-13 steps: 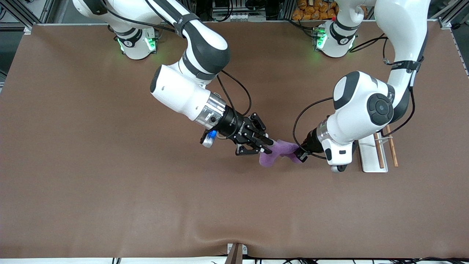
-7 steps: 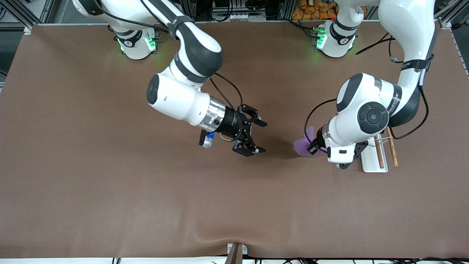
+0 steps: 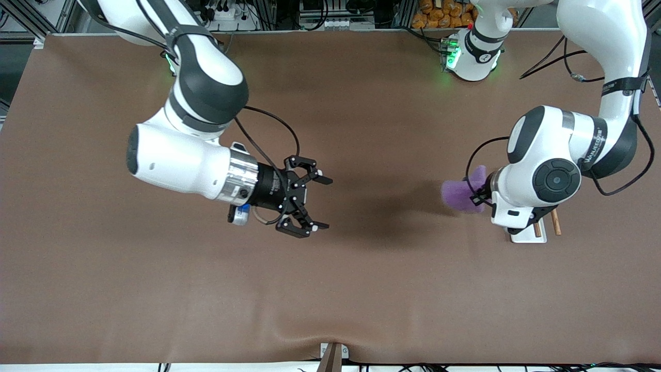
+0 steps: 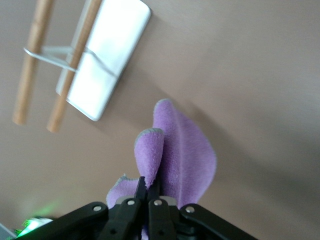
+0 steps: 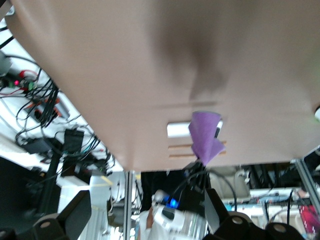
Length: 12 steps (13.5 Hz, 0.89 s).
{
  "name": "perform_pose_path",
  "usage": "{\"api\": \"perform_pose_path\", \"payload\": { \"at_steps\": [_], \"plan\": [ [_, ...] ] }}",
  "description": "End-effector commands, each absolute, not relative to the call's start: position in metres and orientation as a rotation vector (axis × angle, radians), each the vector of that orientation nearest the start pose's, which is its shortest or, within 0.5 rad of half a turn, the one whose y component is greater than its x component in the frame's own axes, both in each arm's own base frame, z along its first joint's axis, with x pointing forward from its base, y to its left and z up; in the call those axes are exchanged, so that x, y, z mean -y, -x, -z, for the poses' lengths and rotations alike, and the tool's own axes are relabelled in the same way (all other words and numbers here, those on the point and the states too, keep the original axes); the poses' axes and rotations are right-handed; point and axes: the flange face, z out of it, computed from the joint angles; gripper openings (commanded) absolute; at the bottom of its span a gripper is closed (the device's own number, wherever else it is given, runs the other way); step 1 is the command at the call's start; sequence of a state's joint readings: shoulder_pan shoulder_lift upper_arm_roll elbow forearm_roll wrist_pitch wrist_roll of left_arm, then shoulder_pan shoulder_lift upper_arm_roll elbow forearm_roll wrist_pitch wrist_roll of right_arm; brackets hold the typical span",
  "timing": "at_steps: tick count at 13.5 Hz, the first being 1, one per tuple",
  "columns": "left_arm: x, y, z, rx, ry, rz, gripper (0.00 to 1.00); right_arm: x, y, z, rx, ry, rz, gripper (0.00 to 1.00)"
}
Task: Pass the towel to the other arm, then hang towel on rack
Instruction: 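Open the right gripper and pull back while the left gripper carries towel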
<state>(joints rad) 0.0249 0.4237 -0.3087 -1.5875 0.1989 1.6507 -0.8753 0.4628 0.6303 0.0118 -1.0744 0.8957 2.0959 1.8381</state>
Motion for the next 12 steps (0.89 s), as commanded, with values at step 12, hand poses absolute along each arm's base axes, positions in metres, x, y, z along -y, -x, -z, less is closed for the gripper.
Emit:
{"api": "perform_pose_path", "payload": {
  "at_steps": [12],
  "plan": [
    [-0.045,-0.624,-0.378,0.296,2.866,-0.493,0.00,-0.288,-0.646,-0.576,-1.287,2.234,-0.590,1.00]
  ]
}}
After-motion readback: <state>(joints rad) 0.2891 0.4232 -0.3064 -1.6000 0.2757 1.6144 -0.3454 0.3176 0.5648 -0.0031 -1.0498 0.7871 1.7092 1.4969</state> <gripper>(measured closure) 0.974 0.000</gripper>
